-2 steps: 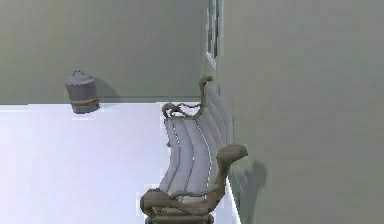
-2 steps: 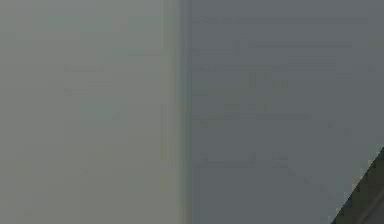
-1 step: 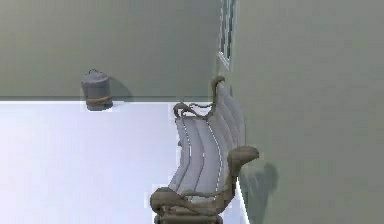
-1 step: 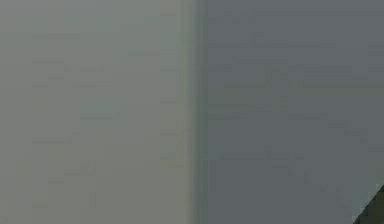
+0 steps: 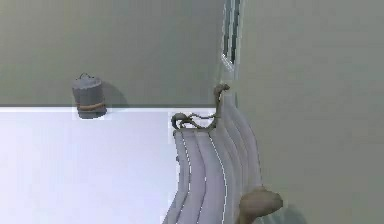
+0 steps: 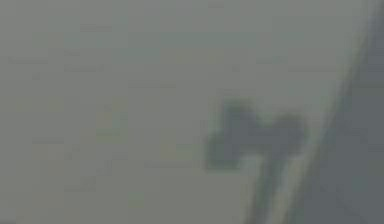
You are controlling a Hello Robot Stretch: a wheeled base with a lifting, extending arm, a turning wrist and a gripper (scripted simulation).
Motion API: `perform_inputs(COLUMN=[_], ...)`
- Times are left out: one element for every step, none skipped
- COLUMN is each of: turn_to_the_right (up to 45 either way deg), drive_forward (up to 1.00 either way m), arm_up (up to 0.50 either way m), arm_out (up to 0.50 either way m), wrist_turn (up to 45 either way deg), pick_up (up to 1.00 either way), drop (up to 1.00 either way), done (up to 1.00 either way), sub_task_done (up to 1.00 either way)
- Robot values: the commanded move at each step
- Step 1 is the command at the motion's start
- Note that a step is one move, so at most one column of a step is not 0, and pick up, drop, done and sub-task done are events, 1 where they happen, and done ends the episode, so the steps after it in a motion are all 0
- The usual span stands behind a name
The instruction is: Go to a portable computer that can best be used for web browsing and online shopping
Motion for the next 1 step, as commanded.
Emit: perform_inputs(turn_to_the_right=[-45.0], drive_forward=[0.00], arm_up=[0.00], arm_out=[0.00], wrist_turn=[0.0], pick_up=[0.00], drop=[0.00], done=[0.00], sub_task_done=[0.00])
